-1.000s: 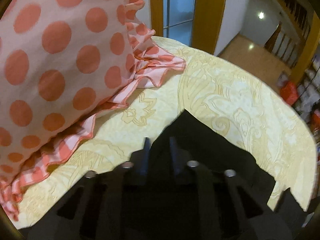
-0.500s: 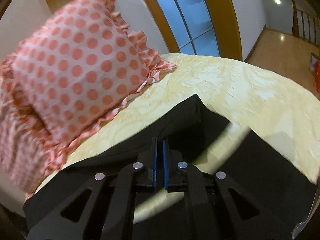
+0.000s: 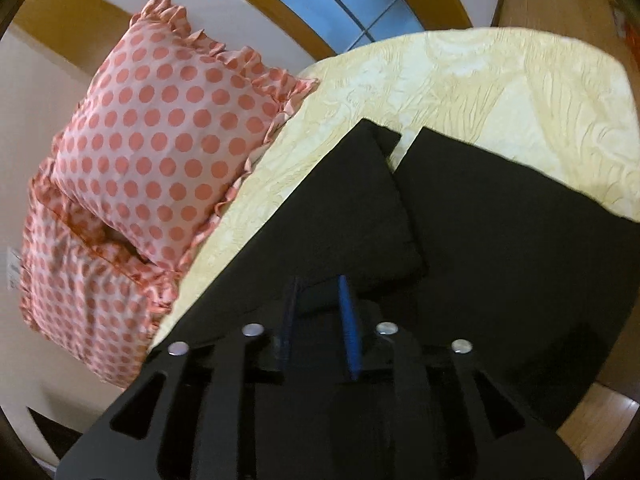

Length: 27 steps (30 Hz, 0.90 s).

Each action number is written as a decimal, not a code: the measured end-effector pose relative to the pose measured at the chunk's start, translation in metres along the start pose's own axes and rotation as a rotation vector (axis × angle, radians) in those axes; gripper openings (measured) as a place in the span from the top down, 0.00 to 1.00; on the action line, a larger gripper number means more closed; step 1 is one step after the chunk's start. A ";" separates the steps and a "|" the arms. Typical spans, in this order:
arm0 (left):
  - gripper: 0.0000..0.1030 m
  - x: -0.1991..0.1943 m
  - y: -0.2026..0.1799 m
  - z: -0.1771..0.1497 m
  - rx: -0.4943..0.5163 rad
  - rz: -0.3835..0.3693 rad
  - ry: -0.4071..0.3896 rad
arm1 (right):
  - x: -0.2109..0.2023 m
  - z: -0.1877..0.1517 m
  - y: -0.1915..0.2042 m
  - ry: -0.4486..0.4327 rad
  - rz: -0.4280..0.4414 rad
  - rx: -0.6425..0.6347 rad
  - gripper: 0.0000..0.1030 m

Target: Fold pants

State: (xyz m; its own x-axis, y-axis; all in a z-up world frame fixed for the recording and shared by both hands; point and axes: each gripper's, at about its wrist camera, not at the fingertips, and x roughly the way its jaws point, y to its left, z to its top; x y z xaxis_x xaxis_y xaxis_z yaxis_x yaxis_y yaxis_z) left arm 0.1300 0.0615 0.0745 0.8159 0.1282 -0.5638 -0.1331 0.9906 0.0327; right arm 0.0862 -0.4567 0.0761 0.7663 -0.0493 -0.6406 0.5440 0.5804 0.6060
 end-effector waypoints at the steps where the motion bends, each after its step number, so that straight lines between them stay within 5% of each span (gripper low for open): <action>1: 0.02 0.000 0.001 0.000 0.000 0.006 0.000 | 0.001 0.000 -0.001 0.001 0.002 0.010 0.69; 10: 0.02 0.005 0.009 0.005 -0.013 0.040 0.008 | 0.011 -0.014 -0.025 0.106 0.087 0.203 0.68; 18: 0.02 0.004 0.010 0.003 -0.013 0.038 0.022 | 0.016 0.001 -0.029 -0.053 0.068 0.284 0.71; 20: 0.02 0.004 0.015 0.005 -0.025 0.045 0.023 | 0.020 0.004 -0.028 -0.070 0.058 0.256 0.96; 27: 0.02 0.018 0.046 0.026 -0.069 0.025 0.071 | -0.019 -0.006 -0.039 -0.169 0.133 0.217 0.97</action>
State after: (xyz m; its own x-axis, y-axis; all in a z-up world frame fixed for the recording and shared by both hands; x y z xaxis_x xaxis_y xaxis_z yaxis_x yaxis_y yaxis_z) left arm 0.1534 0.1103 0.0877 0.7701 0.1467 -0.6208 -0.1933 0.9811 -0.0079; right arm 0.0480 -0.4736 0.0614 0.8718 -0.1298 -0.4724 0.4815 0.4046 0.7775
